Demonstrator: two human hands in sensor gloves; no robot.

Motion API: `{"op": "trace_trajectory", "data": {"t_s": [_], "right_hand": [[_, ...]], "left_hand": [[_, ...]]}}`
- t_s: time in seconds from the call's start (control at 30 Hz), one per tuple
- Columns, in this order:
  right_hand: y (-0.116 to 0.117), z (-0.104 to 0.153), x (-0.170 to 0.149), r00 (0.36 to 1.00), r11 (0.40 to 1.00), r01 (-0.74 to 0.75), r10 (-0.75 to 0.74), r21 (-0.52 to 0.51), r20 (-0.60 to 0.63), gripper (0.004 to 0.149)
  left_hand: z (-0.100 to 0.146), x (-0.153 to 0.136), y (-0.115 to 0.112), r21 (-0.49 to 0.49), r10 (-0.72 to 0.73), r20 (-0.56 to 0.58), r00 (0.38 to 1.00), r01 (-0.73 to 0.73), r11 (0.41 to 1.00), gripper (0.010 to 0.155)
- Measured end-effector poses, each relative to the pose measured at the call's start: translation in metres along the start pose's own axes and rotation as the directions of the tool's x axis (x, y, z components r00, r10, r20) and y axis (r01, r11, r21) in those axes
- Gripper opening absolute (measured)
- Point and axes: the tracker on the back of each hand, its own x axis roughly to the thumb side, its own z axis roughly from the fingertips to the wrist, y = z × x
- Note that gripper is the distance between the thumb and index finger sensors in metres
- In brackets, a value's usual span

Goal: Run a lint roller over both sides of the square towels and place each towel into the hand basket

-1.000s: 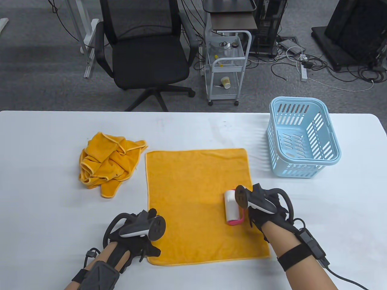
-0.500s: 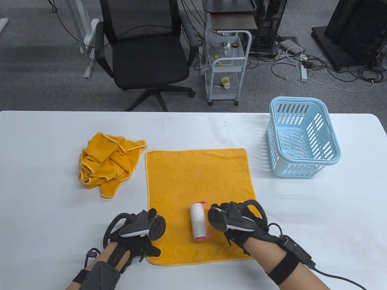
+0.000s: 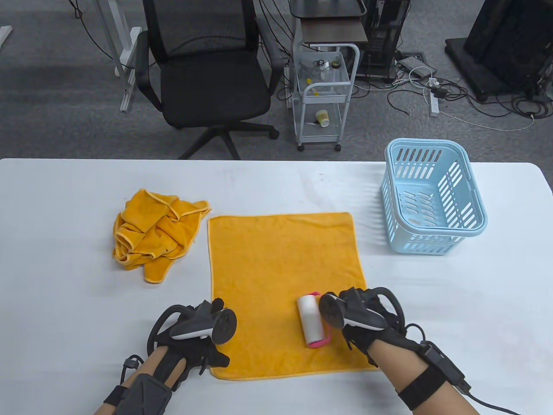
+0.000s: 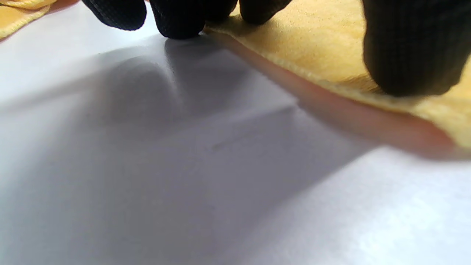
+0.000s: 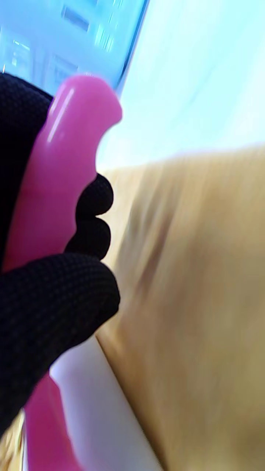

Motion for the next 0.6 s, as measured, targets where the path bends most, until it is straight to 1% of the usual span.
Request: {"op": "trace_trajectory", "data": {"t_s": [0.1,0.2,0.33,0.37,0.47,0.5,0.57,0.6], "right_hand": [[0.010,0.008,-0.042,0.994,0.999,0.040,-0.038,0.020,-0.104,0.058],[0.018,0.014,-0.070,0.982,0.998,0.059,-0.056,0.012,-0.180,0.056],[0.025,0.018,-0.087,0.972,0.990,0.140,-0.133,0.025,-0.192,0.054],[0.026,0.019,-0.091,0.969,0.987,0.159,-0.155,0.008,-0.193,0.055],[0.025,0.024,-0.103,0.944,0.977,0.203,-0.214,-0.070,-0.253,0.059],[0.024,0.025,-0.107,0.936,0.975,0.206,-0.222,-0.088,-0.274,0.061],[0.025,0.028,-0.118,0.905,0.970,0.187,-0.231,-0.152,-0.358,0.063],[0.026,0.029,-0.120,0.901,0.971,0.180,-0.226,-0.156,-0.371,0.063]], "left_hand": [[0.000,0.000,0.000,0.000,0.001,-0.001,1.000,-0.001,1.000,0.102],[0.000,0.000,0.000,-0.001,0.001,-0.003,1.000,-0.001,1.000,0.102],[0.000,0.000,0.000,-0.002,0.003,-0.006,1.000,-0.003,1.000,0.102],[0.000,0.000,0.000,-0.002,0.004,-0.006,1.000,-0.004,1.000,0.101],[0.000,0.000,0.000,-0.001,0.007,-0.006,1.000,-0.007,1.000,0.101],[0.000,0.000,0.000,-0.001,0.008,-0.005,1.000,-0.008,1.000,0.102],[-0.001,0.000,0.000,-0.002,0.006,-0.006,1.000,-0.006,1.000,0.101],[-0.001,0.000,0.000,-0.002,0.006,-0.006,1.000,-0.006,1.000,0.101]]}}
